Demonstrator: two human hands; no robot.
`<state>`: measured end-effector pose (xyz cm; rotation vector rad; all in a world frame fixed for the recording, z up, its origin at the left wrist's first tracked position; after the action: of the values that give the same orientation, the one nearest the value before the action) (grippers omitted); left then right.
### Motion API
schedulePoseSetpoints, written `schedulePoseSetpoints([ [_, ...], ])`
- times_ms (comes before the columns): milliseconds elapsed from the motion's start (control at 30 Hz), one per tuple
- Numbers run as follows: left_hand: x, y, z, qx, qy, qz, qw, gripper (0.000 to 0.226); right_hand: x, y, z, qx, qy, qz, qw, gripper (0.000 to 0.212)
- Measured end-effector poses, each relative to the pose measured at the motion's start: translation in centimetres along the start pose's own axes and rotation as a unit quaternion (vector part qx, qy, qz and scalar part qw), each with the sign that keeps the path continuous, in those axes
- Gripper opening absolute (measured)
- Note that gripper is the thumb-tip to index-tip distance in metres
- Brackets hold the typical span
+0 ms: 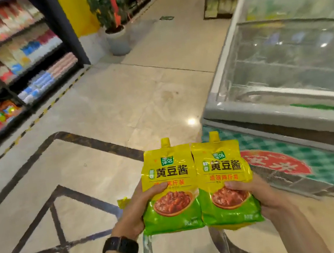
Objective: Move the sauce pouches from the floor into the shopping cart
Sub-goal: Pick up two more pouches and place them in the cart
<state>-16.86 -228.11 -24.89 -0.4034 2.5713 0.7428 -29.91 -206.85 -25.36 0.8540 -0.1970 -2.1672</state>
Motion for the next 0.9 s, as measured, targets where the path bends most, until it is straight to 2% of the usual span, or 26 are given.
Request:
schedulePoseSetpoints([
  [67, 2.9, 5.4, 1.0, 0.021, -0.028, 0.033, 0.999, 0.08, -3.1, -5.5, 0.5, 0.031, -0.017, -0.05, 0.998, 0.086],
  [200, 7.8, 16.1, 3.7, 0.048, -0.072, 0.094, 0.992, 0.079, -9.5, -14.6, 1.8, 0.074, -0.066, -0.121, 0.988, 0.101],
  [333, 11.4, 25.9, 5.9, 0.089, -0.099, 0.141, 0.981, 0.081, -15.5, -22.2, 2.7, 0.108, -0.116, -0.176, 0.971, 0.1],
  [400, 12.8, 30.6, 7.3, 0.107, -0.126, 0.171, 0.971, 0.073, -18.3, -25.4, 2.9, 0.134, -0.139, -0.198, 0.961, 0.095],
  [533, 16.2, 38.8, 9.8, 0.154, -0.171, 0.232, 0.945, 0.057, -23.1, -31.7, 2.4, 0.18, -0.173, -0.271, 0.93, 0.1],
  [633, 19.5, 44.4, 11.7, 0.189, -0.199, 0.263, 0.925, 0.07, -25.5, -36.2, 2.3, 0.213, -0.188, -0.314, 0.906, 0.101],
  [800, 25.4, 54.4, 14.8, 0.212, -0.229, 0.319, 0.895, 0.078, -29.2, -44.3, 3.9, 0.245, -0.209, -0.399, 0.859, 0.106],
  [900, 28.3, 61.1, 16.5, 0.225, -0.256, 0.358, 0.87, 0.063, -32.0, -48.3, 5.2, 0.254, -0.23, -0.445, 0.827, 0.106],
])
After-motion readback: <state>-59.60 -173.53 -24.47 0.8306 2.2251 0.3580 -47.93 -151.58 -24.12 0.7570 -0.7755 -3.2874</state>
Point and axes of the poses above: each hand's wrist, its own x-axis towards the middle knuckle, its own y-axis out of the palm, z = x × y, the point moved 10 cm from there along x, towards the middle knuckle, and after that the axes turned 7 degrees about z, right-handed, at the moved point
